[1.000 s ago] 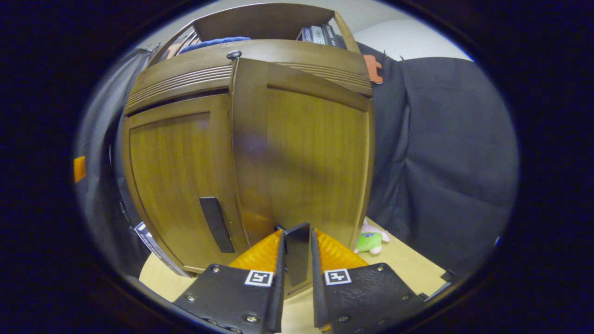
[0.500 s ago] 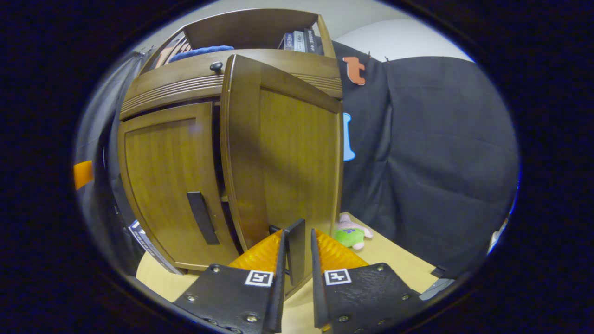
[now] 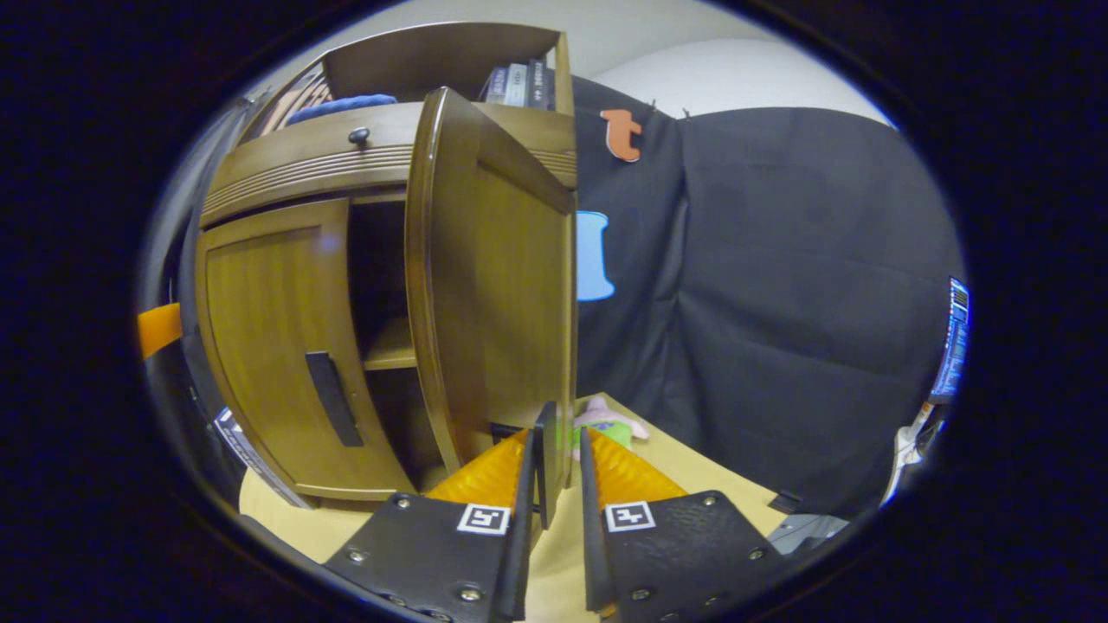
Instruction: Open the right door of the double-door shoe cabinet with the right hand, and open the left door with the left hand.
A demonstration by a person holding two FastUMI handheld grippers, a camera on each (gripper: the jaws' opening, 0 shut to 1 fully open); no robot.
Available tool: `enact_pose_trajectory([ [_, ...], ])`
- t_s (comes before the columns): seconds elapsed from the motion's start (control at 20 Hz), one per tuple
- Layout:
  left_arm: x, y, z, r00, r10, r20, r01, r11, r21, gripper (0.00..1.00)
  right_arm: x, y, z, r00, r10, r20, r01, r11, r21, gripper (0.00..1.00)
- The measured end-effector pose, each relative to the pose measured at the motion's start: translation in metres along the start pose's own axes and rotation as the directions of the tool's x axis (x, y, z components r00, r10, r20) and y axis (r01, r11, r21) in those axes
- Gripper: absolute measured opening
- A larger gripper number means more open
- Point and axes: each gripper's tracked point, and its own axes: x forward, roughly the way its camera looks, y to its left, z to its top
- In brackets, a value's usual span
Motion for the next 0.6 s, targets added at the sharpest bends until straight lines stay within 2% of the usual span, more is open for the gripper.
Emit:
enact_pose_trajectory([
  [0.2,0.004,-0.023,0.002,0.998,-0.058,0.005,0.058,0.998,-0.007,0.94,0.001,-0.029,0.000,0.999,-0.041,-0.001,0.041,0.999,0.022,0.26],
  [0.35,0.002,-0.036,0.001,0.996,-0.090,0.001,0.090,0.996,-0.010,0.95,0.004,-0.043,0.001,0.999,-0.046,-0.002,0.046,0.998,0.040,0.26],
  [0.4,0.002,-0.038,0.001,0.996,-0.094,0.000,0.094,0.995,-0.010,0.95,0.005,-0.048,0.000,0.998,-0.055,-0.004,0.055,0.998,0.042,0.25],
  [0.45,0.001,-0.038,0.000,0.995,-0.095,-0.001,0.095,0.995,-0.009,0.95,0.007,-0.053,0.000,0.998,-0.063,0.003,0.062,0.997,0.042,0.20],
  [0.6,0.001,-0.034,0.000,0.997,-0.083,-0.004,0.083,0.997,-0.007,0.94,0.009,-0.063,0.001,0.998,-0.064,0.006,0.064,0.996,0.058,0.20],
])
